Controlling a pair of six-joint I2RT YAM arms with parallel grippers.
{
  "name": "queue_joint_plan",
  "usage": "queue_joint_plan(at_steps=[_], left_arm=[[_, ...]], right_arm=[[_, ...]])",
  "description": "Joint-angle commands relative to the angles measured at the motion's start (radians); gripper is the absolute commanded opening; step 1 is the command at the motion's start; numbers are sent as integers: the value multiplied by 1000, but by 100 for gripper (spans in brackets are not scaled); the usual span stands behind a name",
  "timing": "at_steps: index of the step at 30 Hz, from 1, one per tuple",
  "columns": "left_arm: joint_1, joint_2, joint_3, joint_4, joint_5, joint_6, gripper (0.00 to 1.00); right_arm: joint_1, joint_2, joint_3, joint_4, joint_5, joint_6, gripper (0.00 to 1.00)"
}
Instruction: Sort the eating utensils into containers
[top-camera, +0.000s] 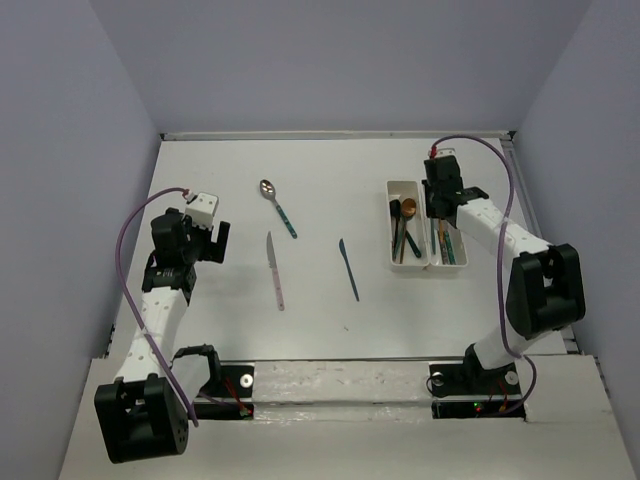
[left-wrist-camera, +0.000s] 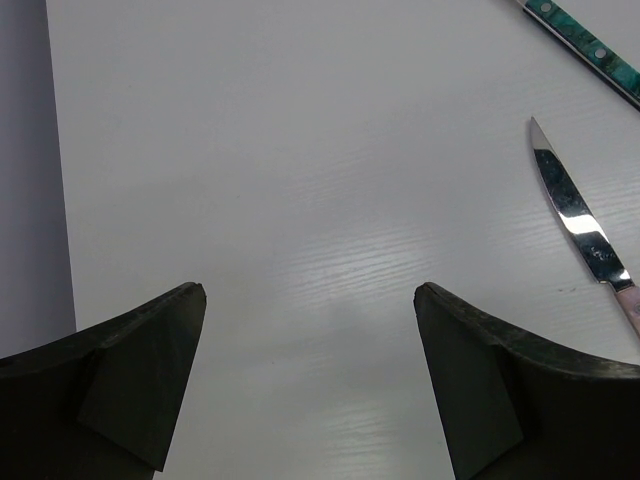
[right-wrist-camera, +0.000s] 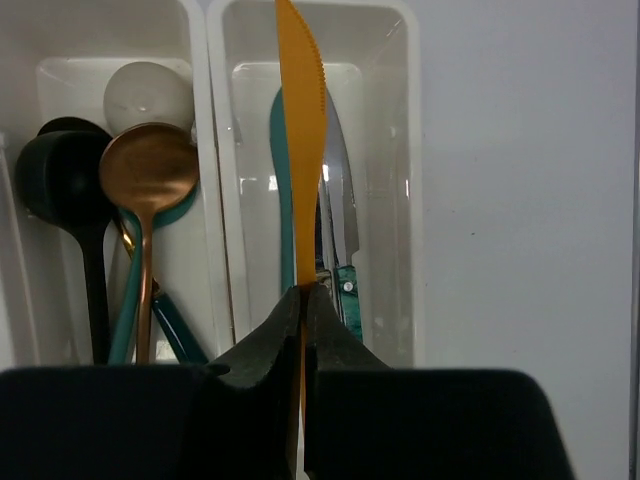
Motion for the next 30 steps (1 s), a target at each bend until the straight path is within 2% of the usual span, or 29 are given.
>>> queue_joint_plan(at_steps=[1,6,9,10,12,15,18,19,21,23,24,25,26,29,30], left_arm=[[7,-3,-17,53,9,12,99],[7,-8,-17,55,14,13,99],[7,-8,-18,55,18,13,99],[5,-8,-18,55,21,13,99],[7,-6,-18,55,22,13,99],[7,-9,-17,53,25,13,99],[7,-9,-17,53,26,13,99],[7,-9,-18,55,26,13,99],[7,-9,-24,66,25,13,99],[8,-6,-30,70,17,13,99],[8,-1,-32,70,11,15,99],[8,0,-34,70,5,15,99],[10,0,-37,72,-3,15,99],[13,-1,-43,72,-5,17,99],[13,-3,-44,73,-5,17,99]], right_arm=[[-3,35,8,41,66,-15,0],[-3,91,23,31,94,-18,1],[-3,98,39,6,81,-15,22],[-3,88,49,-9,72,-11,39],[-3,69,65,-40,69,-6,53],[-3,19,115,-81,55,-9,59],[70,-40,183,-159,69,11,61],[172,-55,193,-178,104,17,62],[286,-75,209,-178,103,25,65],[385,-58,215,-178,-77,58,66],[408,-22,213,-178,-146,77,88],[431,3,210,-172,-187,103,99],[489,31,207,-172,-175,114,100],[554,135,204,-176,-140,130,99],[563,158,204,-179,-144,140,95]])
